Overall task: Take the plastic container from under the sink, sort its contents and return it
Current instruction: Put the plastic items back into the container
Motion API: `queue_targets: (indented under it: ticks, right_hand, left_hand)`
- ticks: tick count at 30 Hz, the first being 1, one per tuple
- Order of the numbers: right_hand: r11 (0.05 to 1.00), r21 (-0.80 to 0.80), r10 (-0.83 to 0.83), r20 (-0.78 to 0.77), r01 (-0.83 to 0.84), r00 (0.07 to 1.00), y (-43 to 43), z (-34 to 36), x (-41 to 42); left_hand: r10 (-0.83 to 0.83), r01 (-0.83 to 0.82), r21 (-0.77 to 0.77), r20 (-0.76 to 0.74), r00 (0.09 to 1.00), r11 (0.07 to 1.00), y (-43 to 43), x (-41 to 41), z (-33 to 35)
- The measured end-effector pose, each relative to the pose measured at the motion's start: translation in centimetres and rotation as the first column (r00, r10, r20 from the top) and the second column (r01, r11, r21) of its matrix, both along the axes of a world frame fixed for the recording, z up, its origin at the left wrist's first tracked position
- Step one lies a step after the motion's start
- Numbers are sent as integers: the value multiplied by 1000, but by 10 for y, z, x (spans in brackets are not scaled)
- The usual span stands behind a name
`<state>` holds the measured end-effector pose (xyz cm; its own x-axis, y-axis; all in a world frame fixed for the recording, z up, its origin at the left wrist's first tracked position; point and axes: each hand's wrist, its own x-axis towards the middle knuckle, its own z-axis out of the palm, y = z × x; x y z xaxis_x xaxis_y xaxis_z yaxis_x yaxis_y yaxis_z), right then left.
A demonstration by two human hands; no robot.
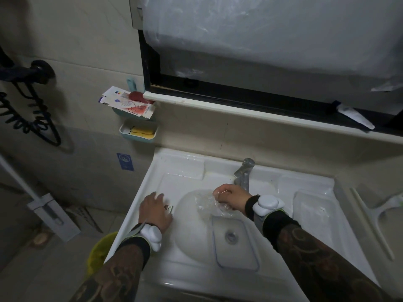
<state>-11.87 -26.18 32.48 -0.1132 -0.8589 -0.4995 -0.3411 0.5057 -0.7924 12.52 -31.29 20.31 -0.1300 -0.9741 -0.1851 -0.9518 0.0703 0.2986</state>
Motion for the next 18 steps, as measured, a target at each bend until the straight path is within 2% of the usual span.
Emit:
queue_targets:
  ticks: [1,3,5,8,10,14,18]
  right_hand:
    - [1000,5,7,18,-7,1000,-1,1,-3]
    - [1000,4,16,44,-16,999,1,5,-12]
    - [999,-4,50,40,-50,998,3,9,-25]
    - [995,5,100,28,-101,995,5,15,-43]
    - [993,23,115,6,-115,993,9,18,-56]
    - [993,26,115,-17,-115,993,23,27,-92]
    - [998,-34,-65,-87,62,994,44,34,-142]
  left_hand:
    - [-58,57,-9,-146,988,998,-2,-4,6]
    - [-142,174,36,-425,894,984,-4,-19,22]
    - [-110,231,147,-567,816,962,-7,-39,40]
    - [-102,360,321,-606,789,876,-13,-72,67]
    - [-140,436,374,-606,783,818,-15,-92,79]
    - [-223,537,345,-642,733,770,-10,-138,96]
    - [-251,534,282,-650,717,797,-5,-182,105]
